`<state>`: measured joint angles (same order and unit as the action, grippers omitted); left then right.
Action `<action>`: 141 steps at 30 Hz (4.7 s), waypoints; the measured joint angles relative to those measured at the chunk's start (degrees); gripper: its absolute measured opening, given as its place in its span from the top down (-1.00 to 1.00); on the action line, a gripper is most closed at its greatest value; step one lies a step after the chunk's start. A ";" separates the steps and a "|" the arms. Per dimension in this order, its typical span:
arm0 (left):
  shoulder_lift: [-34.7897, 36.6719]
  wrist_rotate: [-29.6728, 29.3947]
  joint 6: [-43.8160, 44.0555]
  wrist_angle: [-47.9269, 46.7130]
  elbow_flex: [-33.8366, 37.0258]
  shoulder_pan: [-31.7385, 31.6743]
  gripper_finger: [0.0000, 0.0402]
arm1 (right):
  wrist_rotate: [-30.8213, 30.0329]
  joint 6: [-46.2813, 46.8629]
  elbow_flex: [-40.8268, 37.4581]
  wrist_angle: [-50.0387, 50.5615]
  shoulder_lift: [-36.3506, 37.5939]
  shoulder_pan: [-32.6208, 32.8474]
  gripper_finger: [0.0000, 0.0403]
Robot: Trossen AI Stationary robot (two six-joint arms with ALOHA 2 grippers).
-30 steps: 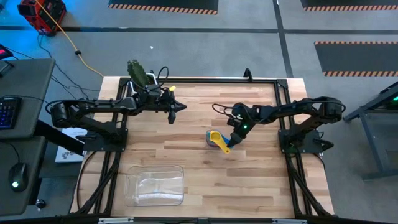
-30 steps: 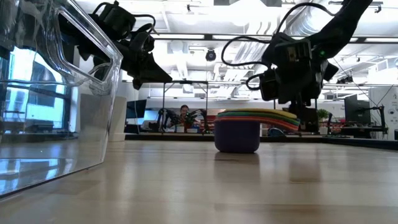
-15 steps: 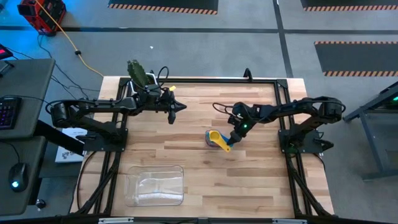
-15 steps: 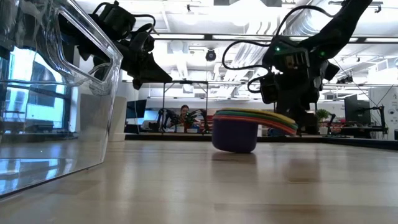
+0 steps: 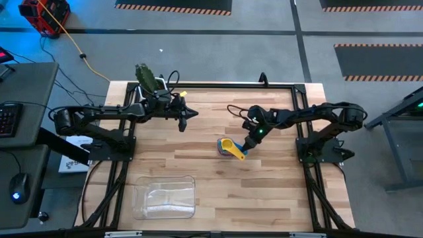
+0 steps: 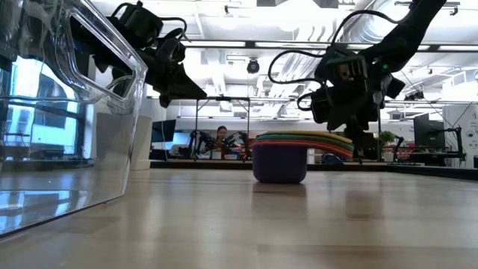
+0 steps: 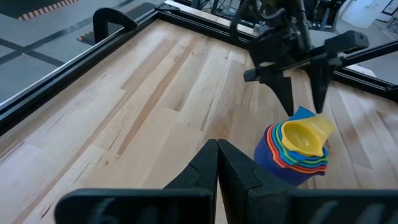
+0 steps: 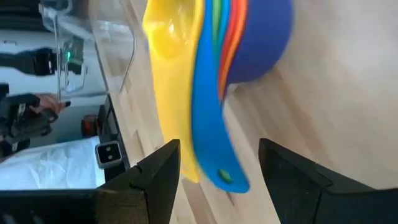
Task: Nest measuring cups in basket
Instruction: Adjust the nested measuring cups
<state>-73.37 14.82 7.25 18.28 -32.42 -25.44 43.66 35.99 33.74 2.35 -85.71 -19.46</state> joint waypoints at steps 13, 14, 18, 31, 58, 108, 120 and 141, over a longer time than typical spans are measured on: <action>0.00 -0.01 -0.90 0.00 0.00 -0.03 1.00 | 2.38 -2.47 0.00 0.00 0.00 -5.49 -0.12; -0.01 -0.01 -0.88 0.00 0.00 -0.03 1.00 | 2.22 -2.43 0.00 0.00 0.00 -6.03 -0.17; -0.01 -0.03 0.03 -0.80 -1.31 0.53 1.00 | 1.52 -2.23 -0.03 0.16 0.59 -8.58 -0.50; -7.72 -2.49 -11.81 -36.64 -30.81 13.15 1.00 | -23.29 -1.42 -0.04 8.43 18.29 -9.40 -0.95; -45.65 -7.11 -20.86 -42.75 -58.06 31.06 1.00 | -43.01 -1.01 -0.04 29.50 23.86 -0.96 -0.85; -50.22 -19.16 -13.91 -10.69 -45.57 32.22 1.00 | -44.01 25.71 -22.33 -29.56 13.91 16.49 1.00; -50.15 -19.16 -12.33 -11.13 -45.57 31.31 1.00 | -43.18 23.35 -14.21 -23.87 4.81 18.37 1.00; -50.13 -16.26 -11.79 -10.47 -47.02 30.59 1.00 | -40.07 24.61 -14.21 -24.04 4.81 18.37 1.00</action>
<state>-123.50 -1.44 -4.54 7.81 -79.44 5.15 3.58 60.60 19.53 -21.68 -80.90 -1.08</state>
